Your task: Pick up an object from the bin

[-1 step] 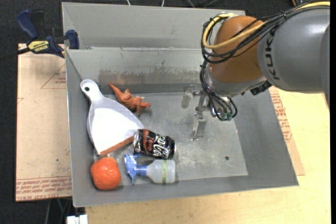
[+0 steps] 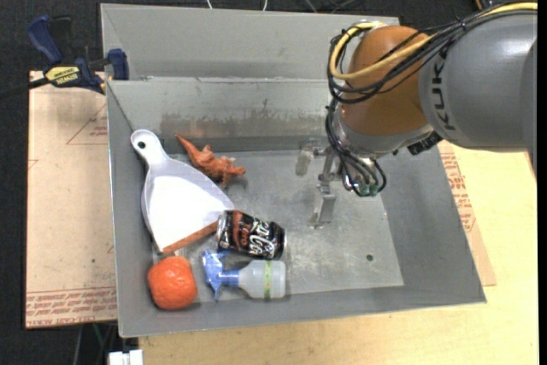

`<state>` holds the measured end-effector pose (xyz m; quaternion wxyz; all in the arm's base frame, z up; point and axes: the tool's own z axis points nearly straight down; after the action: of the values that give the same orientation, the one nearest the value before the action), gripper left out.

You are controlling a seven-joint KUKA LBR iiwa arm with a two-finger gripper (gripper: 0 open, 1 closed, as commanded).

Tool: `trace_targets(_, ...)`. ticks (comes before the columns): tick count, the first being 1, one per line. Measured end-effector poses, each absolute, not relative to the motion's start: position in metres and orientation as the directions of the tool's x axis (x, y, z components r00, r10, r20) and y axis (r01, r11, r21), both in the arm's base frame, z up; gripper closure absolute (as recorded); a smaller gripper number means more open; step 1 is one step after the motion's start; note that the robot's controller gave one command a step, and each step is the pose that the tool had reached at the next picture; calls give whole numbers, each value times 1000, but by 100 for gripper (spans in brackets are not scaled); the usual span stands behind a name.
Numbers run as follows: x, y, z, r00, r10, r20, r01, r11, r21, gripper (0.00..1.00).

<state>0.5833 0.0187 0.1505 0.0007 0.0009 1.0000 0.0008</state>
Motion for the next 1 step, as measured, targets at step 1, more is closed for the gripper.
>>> trace_targets(1,511,113,104,-998,-65,-8,-65,998,2,0)
